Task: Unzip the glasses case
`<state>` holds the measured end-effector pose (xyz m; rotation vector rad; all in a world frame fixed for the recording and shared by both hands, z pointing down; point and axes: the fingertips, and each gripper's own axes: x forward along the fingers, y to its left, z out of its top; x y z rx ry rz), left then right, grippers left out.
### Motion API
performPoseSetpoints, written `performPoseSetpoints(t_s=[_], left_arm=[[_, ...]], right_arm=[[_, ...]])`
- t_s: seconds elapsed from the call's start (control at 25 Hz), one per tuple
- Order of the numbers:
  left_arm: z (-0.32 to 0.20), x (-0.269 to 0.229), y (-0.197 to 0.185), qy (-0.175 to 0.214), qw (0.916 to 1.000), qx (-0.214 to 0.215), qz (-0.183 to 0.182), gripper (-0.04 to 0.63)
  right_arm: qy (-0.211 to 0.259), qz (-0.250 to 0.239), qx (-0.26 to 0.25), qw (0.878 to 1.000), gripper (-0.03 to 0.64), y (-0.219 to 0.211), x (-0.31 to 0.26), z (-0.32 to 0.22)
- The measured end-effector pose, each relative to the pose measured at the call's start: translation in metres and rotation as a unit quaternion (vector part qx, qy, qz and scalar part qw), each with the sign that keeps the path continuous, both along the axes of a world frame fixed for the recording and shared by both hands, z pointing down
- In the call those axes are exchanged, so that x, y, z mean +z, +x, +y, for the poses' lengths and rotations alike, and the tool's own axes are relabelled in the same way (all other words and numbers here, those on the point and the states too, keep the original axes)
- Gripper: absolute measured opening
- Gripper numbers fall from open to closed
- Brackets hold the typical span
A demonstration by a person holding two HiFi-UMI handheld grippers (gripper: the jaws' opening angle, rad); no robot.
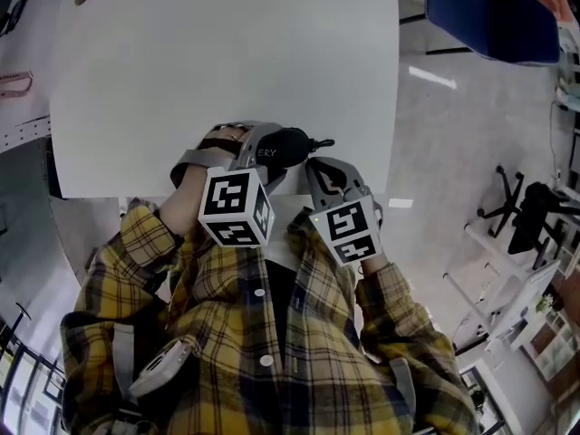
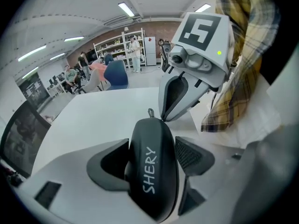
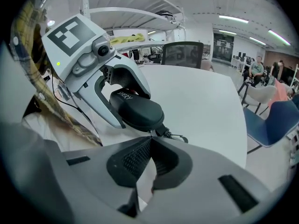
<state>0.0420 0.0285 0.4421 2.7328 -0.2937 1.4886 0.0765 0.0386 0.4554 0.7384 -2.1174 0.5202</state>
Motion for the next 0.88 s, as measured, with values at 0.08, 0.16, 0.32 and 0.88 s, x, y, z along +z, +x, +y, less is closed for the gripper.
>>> performPoseSetpoints(t_s=[0.08, 0.16, 0.32, 0.88], left_arm=[[0.001, 0.001, 0.000, 0.012, 0.9999, 0.002, 0.000, 0.321], [0.000, 0.002, -0.002, 0.021, 0.9998, 0.002, 0.000, 0.321], [0.000, 0.002, -0.005, 0.036, 0.9993, 0.003, -0.001, 0.319], [-0.002, 0.008, -0.008, 0.039, 0.9992, -0.007, 0.002, 0.314]], right_arm=[[0.012, 0.014, -0.011, 1.000, -0.002, 0.003, 0.001, -0.004], [0.026, 0.034, -0.028, 0.999, -0.002, 0.006, 0.001, -0.013], [0.048, 0.062, -0.076, 0.994, -0.002, 0.001, -0.003, -0.029], [0.097, 0.126, -0.250, 0.955, 0.000, -0.025, 0.008, -0.064]])
